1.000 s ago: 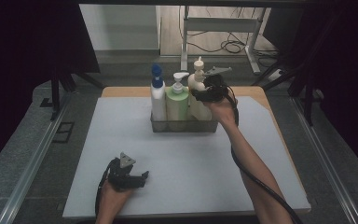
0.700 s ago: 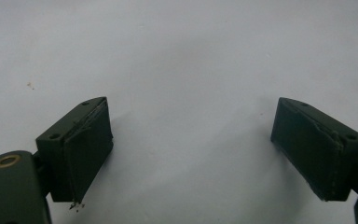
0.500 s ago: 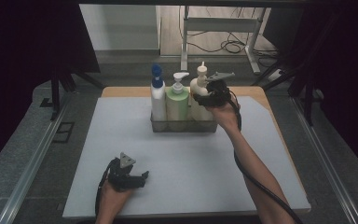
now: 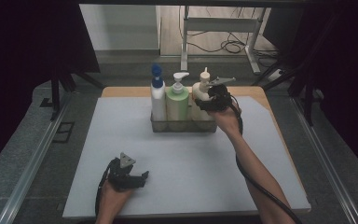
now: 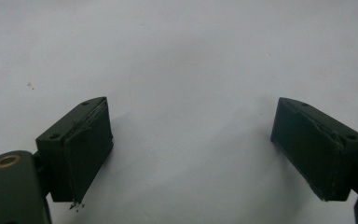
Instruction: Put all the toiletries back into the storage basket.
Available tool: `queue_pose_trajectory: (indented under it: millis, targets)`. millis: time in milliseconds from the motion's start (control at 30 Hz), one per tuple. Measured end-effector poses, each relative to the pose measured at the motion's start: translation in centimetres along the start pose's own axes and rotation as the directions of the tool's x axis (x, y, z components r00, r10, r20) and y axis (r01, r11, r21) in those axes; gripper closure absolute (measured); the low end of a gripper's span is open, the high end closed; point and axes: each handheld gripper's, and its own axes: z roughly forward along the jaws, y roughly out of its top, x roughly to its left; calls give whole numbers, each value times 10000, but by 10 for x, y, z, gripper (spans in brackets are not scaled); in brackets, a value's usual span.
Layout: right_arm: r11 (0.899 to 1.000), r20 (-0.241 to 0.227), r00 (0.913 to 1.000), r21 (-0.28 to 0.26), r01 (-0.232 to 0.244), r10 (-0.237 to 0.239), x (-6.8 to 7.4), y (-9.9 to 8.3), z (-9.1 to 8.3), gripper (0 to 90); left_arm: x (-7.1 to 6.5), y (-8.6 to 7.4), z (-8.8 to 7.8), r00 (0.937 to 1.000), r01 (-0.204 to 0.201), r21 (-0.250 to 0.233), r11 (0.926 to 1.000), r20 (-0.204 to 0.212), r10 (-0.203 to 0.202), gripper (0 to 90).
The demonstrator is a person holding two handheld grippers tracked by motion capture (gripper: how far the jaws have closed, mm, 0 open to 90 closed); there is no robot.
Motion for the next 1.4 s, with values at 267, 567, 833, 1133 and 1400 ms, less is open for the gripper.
queue_pose_trajectory:
  millis: [267,567,833,1133,1400]
  targets:
    - [9999,-45,10000,129,-45,46,-1,-8,2,384,0,0,0,10000,39,-37,10000,8,-39,123]
    - [9998,-127,9999,206,-70,72,-1,-10,2,382,0,0,0,10000,37,-36,10000,7,-37,123]
    - [9993,-138,9998,340,-153,157,-2,-7,5,377,0,0,0,10000,33,-38,10000,1,-33,123]
    - [9994,-186,9997,312,-181,187,-2,-7,7,370,0,0,0,10000,38,-36,10000,5,-38,123]
    - [9991,-180,9994,303,-298,303,-7,-7,5,334,0,0,0,10000,4,-9,10000,-2,-4,124]
